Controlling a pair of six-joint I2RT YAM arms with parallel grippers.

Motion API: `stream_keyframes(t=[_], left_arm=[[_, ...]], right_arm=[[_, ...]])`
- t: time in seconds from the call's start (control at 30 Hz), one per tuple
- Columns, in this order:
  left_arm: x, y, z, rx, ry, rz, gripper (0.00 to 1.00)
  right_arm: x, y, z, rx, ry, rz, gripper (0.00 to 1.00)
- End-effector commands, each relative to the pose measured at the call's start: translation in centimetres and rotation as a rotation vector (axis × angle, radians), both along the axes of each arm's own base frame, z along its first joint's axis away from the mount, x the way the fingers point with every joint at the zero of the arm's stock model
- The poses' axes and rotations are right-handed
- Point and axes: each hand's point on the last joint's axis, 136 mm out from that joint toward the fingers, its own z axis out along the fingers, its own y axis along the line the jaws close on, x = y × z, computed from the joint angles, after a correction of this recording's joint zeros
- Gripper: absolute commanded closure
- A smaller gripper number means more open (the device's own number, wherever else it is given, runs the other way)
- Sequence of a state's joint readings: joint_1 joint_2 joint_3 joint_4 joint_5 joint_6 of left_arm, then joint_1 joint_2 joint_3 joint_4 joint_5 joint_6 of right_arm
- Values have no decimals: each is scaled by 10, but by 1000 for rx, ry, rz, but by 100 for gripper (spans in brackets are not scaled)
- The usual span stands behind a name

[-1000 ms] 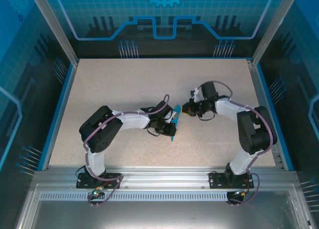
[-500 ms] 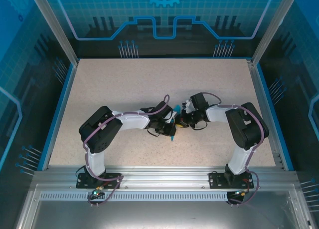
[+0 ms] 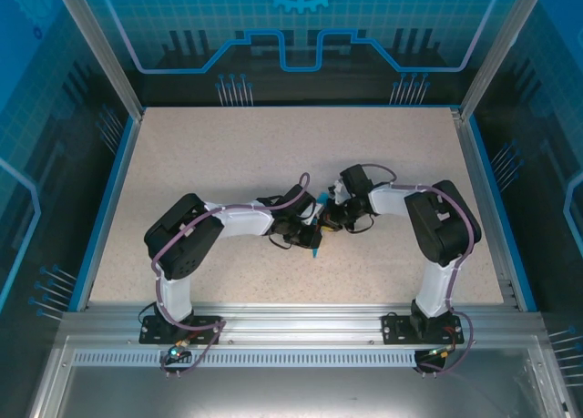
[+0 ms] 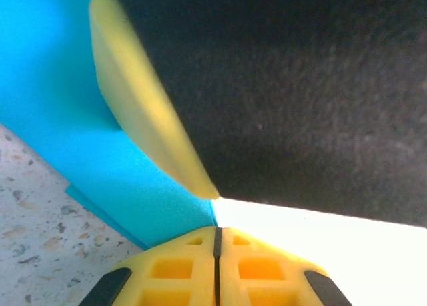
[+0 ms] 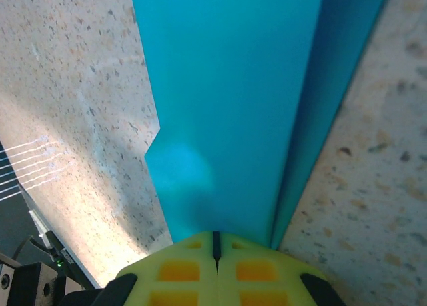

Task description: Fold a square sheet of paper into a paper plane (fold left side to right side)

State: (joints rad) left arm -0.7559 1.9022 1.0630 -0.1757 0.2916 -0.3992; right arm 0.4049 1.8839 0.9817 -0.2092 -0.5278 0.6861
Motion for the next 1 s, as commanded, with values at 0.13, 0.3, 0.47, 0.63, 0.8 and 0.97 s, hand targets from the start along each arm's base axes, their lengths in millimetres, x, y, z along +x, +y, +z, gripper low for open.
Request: stream_keyframes(t=[0.13,0.3,0.47,0.63,0.8,0.97], left_arm=[[-46,39,-44,194,158,-18,92],[-47,39,-44,193,157,-19,92],[-47,39,-44,192,156,-19,92],[-46,38,-41,183,150,-17,92],[-47,38,-41,184,151,-22,91],[-48,36,-40,177,150,-24,91]], right_arm=[[61,-30,-10,-152,-133,-42,100],[84,-38,-12,-149,-132,-64,100],[106,-47,-16,-151,-136,-83,100],[115,-50,-23,-145,-114,-88,100],[118,-56,-25,-149,-110,-101,100],[127,-63,-15,-126,-125,-118,100]])
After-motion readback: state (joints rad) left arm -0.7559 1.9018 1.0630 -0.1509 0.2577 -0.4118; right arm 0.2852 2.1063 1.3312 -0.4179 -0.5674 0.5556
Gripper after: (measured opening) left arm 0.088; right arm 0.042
